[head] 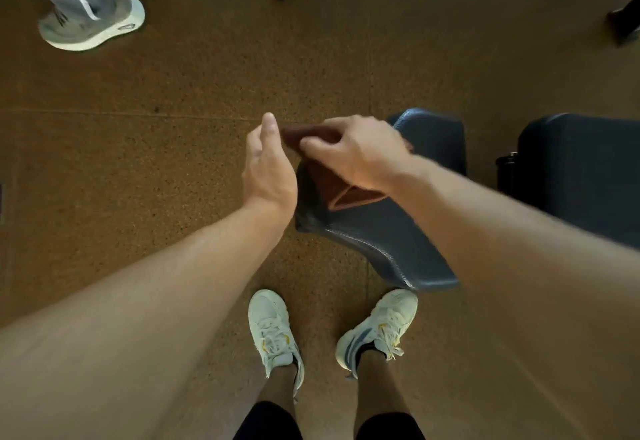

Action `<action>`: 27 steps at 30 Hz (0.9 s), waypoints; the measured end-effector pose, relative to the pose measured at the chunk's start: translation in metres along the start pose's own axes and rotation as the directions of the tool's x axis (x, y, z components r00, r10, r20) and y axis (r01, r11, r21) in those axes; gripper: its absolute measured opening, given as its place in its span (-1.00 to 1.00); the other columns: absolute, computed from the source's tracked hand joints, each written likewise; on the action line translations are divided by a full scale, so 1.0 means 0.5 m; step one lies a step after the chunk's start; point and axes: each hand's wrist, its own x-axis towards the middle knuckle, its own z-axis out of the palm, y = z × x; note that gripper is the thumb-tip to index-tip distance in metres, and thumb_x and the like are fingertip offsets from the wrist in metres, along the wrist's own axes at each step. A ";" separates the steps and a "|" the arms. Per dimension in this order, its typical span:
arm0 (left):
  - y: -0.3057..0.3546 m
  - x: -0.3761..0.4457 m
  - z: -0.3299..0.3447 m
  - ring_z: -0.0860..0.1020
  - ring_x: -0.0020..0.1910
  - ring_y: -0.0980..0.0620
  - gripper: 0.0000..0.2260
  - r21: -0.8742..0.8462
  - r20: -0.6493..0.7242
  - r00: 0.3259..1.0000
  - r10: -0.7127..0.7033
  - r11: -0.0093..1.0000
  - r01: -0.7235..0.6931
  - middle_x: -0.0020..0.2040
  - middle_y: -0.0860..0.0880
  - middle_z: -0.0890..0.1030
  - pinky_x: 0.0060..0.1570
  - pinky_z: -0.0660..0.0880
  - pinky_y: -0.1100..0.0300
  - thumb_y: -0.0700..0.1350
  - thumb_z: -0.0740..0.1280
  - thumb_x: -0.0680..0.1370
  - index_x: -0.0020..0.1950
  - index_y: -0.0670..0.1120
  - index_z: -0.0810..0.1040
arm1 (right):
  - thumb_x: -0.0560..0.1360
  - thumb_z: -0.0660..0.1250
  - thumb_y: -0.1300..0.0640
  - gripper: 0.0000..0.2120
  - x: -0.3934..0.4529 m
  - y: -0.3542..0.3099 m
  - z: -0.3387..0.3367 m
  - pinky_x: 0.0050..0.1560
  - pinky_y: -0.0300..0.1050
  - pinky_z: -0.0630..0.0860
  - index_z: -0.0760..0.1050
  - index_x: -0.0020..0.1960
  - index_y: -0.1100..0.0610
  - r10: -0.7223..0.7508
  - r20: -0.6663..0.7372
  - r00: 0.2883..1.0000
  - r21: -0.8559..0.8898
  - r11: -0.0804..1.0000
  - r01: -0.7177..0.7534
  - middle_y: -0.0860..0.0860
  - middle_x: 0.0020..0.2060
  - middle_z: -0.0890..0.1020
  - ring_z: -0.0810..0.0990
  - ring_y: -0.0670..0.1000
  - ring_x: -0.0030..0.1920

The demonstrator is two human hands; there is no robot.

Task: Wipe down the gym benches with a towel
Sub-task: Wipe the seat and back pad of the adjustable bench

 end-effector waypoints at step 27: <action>0.044 -0.048 0.174 -0.18 0.62 -0.28 0.25 0.975 0.159 0.981 -0.113 0.175 -0.137 0.63 -0.12 -0.28 0.50 0.11 -0.38 0.25 0.67 0.15 0.61 0.07 -0.05 | 0.64 -0.06 -0.43 -0.30 0.001 0.294 0.037 0.62 0.32 -0.02 -0.16 0.68 -0.22 0.638 -0.013 0.770 0.582 0.631 -0.513 -0.06 0.71 -0.10 -0.13 0.10 0.70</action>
